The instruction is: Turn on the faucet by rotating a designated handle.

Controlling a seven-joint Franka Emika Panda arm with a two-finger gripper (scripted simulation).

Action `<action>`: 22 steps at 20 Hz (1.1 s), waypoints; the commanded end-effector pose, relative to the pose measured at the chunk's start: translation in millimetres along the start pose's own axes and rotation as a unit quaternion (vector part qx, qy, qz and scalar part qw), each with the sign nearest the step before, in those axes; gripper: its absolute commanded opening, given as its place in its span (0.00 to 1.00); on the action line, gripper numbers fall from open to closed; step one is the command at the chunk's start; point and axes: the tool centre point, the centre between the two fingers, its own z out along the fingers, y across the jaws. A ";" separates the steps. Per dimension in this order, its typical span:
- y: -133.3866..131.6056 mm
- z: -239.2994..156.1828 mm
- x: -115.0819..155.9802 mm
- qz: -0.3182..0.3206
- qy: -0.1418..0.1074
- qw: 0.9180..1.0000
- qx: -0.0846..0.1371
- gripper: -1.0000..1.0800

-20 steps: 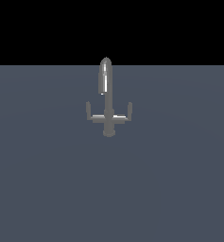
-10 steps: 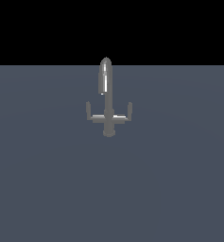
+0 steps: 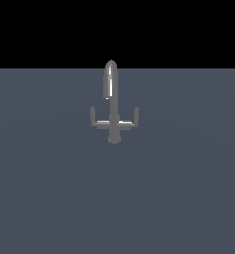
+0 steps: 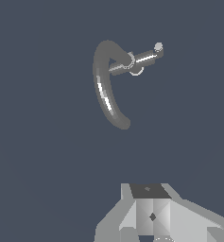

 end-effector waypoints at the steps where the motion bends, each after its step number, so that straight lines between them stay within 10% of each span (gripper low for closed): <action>1: 6.4 4.6 15.8 0.010 -0.009 1.000 0.025 0.00; 22: 55.0 66.2 130.8 0.089 -0.088 0.965 0.230 0.00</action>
